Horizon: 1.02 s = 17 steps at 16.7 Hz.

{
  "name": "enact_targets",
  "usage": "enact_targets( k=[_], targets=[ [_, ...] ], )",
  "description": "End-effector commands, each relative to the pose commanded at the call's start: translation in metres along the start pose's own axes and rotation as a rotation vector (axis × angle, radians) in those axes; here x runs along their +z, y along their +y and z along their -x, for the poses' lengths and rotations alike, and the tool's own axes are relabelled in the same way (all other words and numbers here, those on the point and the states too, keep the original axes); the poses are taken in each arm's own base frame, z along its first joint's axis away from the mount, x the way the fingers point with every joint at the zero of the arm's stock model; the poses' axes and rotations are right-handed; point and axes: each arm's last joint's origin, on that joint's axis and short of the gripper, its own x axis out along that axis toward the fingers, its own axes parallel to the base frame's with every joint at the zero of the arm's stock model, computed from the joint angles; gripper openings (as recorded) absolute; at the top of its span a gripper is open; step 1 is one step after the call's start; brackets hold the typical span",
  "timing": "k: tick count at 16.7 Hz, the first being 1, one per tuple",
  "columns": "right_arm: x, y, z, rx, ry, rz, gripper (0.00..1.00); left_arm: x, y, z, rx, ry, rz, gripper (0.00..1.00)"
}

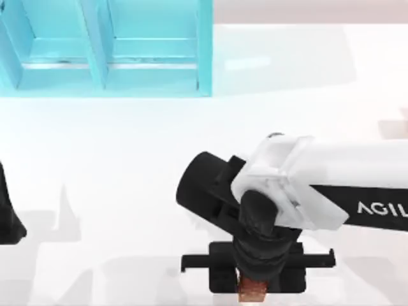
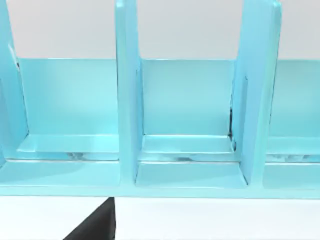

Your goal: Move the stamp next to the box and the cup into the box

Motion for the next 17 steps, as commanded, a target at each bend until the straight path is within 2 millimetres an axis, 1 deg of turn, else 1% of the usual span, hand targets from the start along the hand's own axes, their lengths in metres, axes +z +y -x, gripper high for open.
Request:
enact_targets(
  k=[4, 6, 7, 9, 13, 15, 17],
  targets=[
    [-0.001, -0.047, 0.050, 0.012, -0.008, -0.002, 0.00, 0.000, 0.000, 0.000, 0.000, 0.000, 0.000, 1.00],
    [-0.004, -0.066, 0.064, 0.008, -0.006, -0.002, 0.00, 0.000, 0.000, 0.000, 0.000, 0.000, 0.000, 1.00],
    [-0.005, -0.071, 0.068, 0.006, -0.004, -0.002, 0.00, 0.000, 0.000, 0.000, 0.000, 0.000, 0.000, 1.00],
    [-0.005, -0.074, 0.070, 0.005, -0.002, -0.002, 0.00, 0.000, 0.000, 0.000, 0.000, 0.000, 0.000, 1.00],
    [-0.005, -0.072, 0.070, 0.005, -0.004, 0.000, 0.00, 0.000, 0.000, 0.000, 0.000, 0.000, 0.000, 1.00],
    [0.006, -0.073, 0.072, 0.004, -0.003, 0.001, 0.00, 0.000, 0.000, 0.000, 0.000, 0.000, 0.000, 1.00],
    [0.027, -0.077, 0.076, 0.000, 0.001, 0.002, 0.00, 0.000, 0.000, 0.000, 0.000, 0.000, 0.000, 1.00]
  ],
)
